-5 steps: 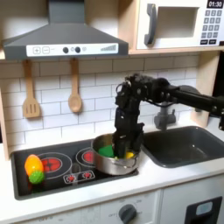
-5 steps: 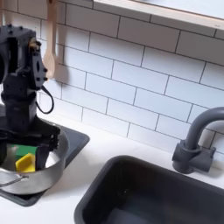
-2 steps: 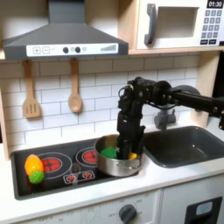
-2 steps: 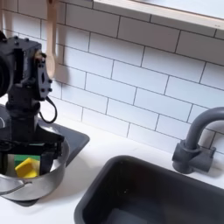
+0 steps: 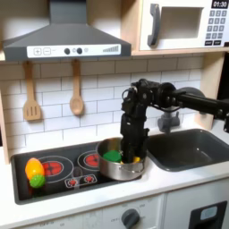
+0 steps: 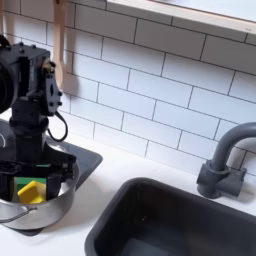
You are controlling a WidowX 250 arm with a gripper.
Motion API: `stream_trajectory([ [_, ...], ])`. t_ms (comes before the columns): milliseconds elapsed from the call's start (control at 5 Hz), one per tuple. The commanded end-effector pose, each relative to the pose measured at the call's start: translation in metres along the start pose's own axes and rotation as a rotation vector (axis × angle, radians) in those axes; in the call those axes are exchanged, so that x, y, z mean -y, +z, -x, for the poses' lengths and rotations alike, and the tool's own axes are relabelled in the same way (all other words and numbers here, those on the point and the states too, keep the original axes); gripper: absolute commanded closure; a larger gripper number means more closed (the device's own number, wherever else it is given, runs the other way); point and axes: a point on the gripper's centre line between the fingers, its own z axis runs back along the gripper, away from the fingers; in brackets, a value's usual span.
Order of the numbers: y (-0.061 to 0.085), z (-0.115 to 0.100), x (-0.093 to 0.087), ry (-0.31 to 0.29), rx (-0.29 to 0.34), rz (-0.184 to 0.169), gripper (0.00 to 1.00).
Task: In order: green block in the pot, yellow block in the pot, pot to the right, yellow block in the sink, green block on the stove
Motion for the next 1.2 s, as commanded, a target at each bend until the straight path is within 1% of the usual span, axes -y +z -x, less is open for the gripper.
stream_trajectory([
  [0,0.0012,0.0009,0.0021,-0.001,0.001,-0.006,1.00],
  [200,0.0014,0.0023,0.0058,-0.016,0.000,-0.007,1.00],
  [400,0.0050,0.0001,0.0054,-0.017,0.013,0.002,1.00],
  [600,0.0076,-0.0004,0.0019,0.008,0.007,0.011,0.00],
  [800,0.0064,0.0003,0.0040,-0.024,0.006,0.003,0.00],
  [1000,0.0054,0.0010,0.0035,-0.023,0.006,0.001,0.00],
])
